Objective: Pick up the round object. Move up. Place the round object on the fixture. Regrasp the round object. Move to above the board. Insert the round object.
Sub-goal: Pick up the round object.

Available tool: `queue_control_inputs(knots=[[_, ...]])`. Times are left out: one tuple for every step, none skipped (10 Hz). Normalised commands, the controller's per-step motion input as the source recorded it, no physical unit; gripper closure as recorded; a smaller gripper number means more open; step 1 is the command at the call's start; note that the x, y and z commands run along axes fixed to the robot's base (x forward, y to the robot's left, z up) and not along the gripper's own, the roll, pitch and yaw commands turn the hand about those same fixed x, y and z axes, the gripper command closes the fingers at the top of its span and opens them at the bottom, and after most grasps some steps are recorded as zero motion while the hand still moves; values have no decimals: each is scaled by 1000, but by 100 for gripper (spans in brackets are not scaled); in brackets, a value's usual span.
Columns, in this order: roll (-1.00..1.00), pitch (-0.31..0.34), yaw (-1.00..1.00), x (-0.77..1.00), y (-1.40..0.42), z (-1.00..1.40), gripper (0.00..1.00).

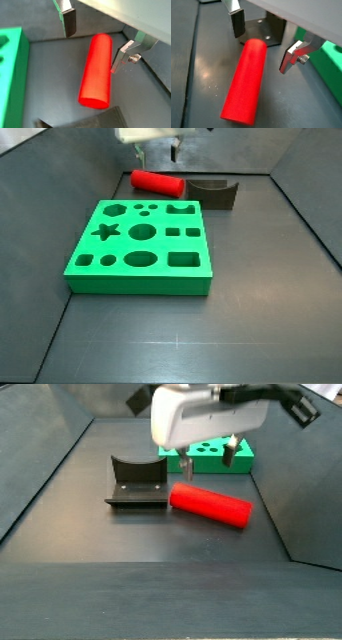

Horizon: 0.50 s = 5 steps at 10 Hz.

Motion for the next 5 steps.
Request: queue_control_inputs(knots=[[90,30,497,254,449,-160,0],[0,0,471,166,497,-277,0],[-43,-40,429,-9,511,-494,0],[-137,-36,529,-297,183,-497,0],[-156,-34,711,-420,9,-414,0]])
